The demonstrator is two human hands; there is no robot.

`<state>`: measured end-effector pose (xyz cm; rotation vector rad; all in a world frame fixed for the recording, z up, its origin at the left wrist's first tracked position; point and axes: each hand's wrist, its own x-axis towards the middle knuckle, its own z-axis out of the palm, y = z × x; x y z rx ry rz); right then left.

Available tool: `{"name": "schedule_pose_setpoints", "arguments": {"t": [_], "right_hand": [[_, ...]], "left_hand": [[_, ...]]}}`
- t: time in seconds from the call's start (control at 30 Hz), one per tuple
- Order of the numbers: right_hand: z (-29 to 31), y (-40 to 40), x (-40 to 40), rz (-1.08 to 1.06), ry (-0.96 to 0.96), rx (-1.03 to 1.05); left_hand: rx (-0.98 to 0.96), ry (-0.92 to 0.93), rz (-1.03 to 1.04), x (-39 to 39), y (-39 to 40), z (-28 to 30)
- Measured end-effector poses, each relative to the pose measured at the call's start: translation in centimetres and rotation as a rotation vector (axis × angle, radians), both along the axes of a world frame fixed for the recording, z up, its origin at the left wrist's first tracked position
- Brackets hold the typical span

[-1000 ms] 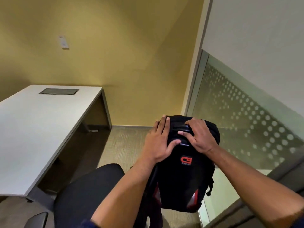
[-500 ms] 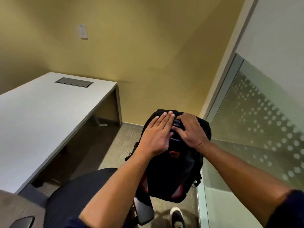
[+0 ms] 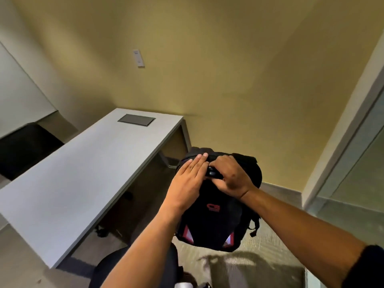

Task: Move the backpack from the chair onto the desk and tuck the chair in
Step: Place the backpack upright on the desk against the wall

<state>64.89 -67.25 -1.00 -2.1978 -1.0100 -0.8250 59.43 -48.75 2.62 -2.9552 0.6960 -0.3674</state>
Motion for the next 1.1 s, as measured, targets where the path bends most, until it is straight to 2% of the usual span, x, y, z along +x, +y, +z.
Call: {"name": "schedule_pose_setpoints", "arguments": {"t": [0.17, 0.3, 0.47, 0.57, 0.7, 0.93, 1.1], "right_hand": [[0.1, -2.0, 6.1, 0.045, -0.024, -0.044], [0.3, -3.5, 9.6, -0.034, -0.009, -0.005], [-0.8, -6.0, 12.2, -0.214, -0.062, -0.061], [-1.7, -6.9, 13.3, -0.233, -0.135, -0.099], [-2.7, -5.7, 15.8, -0.287, -0.134, -0.101], [-2.7, -1.5, 24.3, -0.247, -0.096, -0.091], [-2.7, 3.9, 31.6, -0.206, -0.108, -0.029]], "left_hand": [[0.080, 0.042, -0.067, 6.7, -1.0, 1.4], [0.154, 0.065, -0.081, 11.4, -2.3, 3.7], [0.076, 0.102, -0.001, 14.8, -3.3, 7.0], [0.013, 0.187, 0.068, 16.2, -3.5, 8.1], [-0.062, 0.290, 0.117, 18.7, -1.6, 7.7], [-0.036, 0.175, 0.134, 25.1, 2.9, 6.1], [0.004, 0.112, 0.106, 31.9, 9.5, 4.4]]}}
